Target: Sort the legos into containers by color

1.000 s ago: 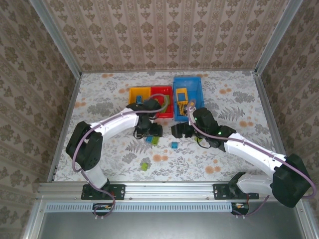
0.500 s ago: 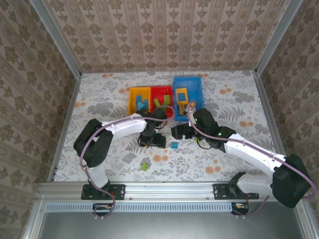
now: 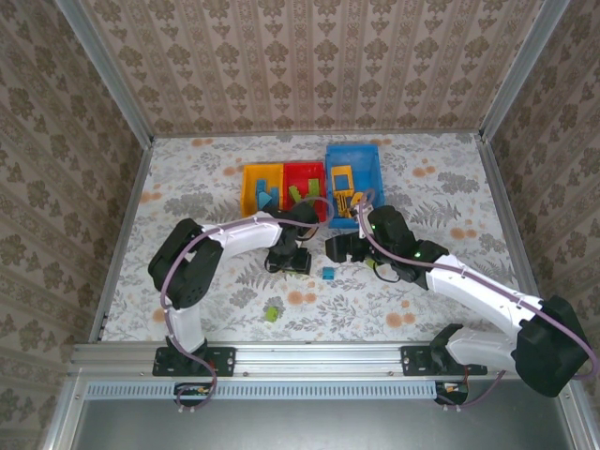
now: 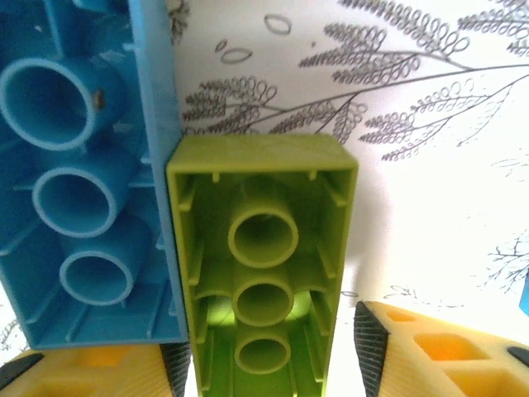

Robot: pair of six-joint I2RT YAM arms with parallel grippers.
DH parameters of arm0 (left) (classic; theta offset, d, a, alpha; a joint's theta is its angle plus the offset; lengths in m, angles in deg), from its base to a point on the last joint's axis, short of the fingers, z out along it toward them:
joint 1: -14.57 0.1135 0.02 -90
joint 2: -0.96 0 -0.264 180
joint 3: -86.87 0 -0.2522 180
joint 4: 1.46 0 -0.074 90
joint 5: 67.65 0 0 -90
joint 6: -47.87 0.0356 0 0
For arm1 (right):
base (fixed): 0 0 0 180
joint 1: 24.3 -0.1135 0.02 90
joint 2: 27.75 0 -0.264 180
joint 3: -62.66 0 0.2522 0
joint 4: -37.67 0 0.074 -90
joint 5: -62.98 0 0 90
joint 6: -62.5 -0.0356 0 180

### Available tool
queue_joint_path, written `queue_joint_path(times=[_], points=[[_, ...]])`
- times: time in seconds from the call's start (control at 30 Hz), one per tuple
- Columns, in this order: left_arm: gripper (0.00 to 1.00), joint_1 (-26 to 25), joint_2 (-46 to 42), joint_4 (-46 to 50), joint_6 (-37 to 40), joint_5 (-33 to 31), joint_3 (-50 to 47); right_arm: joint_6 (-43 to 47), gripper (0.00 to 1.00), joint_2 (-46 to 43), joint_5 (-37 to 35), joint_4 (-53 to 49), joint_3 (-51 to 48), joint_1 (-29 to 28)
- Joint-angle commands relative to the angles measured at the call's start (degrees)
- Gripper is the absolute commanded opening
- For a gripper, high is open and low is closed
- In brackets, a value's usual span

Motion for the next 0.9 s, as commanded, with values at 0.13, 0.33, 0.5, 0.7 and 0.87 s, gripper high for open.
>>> queue_joint_path(times=[0.13, 0.33, 0.5, 0.7, 0.87], points=[[0.39, -1.5, 1.1, 1.1, 1.1, -1.0, 2.1, -1.7, 0.87, -1.4, 0.8, 0.8, -1.0, 0.3], [0.30, -4.7, -3.7, 4.3, 0.3, -0.6, -0.6, -1.6, 0.87, -2.2, 0.3, 0.6, -1.2, 0.5], [0.30, -4.2, -11.9, 9.2, -0.7, -1.9, 1.3, -1.7, 0.87, -4.7, 0.3, 2.5, -1.9, 0.8], [0.30, 3.7, -9.5, 9.5, 0.6, 0.0, 13.5, -2.4, 0.87, -7.1, -1.1, 8.6, -2.7, 1.1], [0.30, 9.9, -0.1, 8.3, 1.9, 1.4, 27.5, -2.7, 0.88, -5.0, -2.0, 8.8, 0.5, 2.1]])
